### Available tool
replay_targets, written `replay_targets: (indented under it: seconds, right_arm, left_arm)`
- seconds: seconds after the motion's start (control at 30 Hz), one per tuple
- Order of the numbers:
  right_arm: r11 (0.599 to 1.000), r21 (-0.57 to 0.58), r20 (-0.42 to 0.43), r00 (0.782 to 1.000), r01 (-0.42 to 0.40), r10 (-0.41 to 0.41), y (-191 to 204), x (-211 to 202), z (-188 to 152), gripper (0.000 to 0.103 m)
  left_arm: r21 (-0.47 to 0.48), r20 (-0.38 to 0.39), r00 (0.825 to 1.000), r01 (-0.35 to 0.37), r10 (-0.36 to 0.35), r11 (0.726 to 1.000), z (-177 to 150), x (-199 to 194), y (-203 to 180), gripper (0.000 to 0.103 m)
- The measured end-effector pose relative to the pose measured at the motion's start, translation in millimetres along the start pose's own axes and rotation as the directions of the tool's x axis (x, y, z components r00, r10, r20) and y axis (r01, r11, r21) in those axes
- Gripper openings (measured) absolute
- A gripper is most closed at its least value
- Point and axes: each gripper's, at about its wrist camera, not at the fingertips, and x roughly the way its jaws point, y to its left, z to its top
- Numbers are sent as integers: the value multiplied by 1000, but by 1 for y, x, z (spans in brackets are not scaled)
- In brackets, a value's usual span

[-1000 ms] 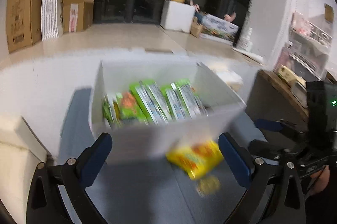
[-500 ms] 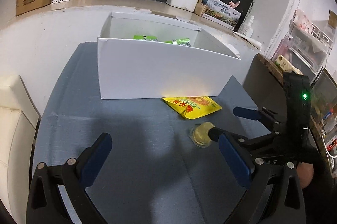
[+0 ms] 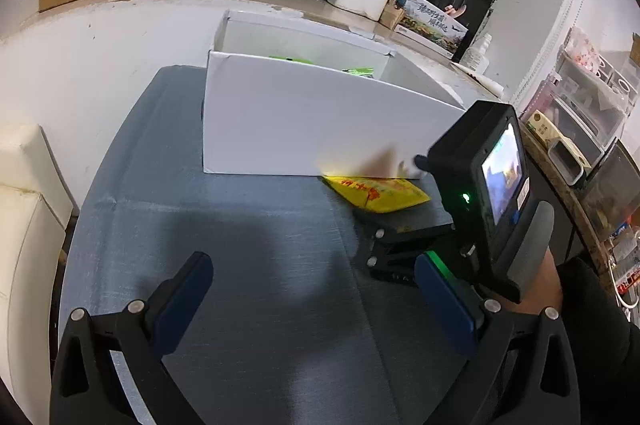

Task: Organize snacks
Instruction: 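Grasp the yellow sunflower-seed bag with the right gripper while the left grasps the last jelly cup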

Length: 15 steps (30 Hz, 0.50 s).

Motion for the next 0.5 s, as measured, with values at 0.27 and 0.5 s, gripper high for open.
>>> replay_targets:
  seconds: [0.27,0.5]
  right_arm:
    - [987,-156,47,999,33,-26,24,-4,-4,37]
    - [972,-227,111,993,65,-40,37,-45,-22,28]
  left_arm:
    - [5,-5,1000,-7,7,1000,-3,-1,1,103]
    - [5,-12,1000,0,0,1000,-5,1,3,103]
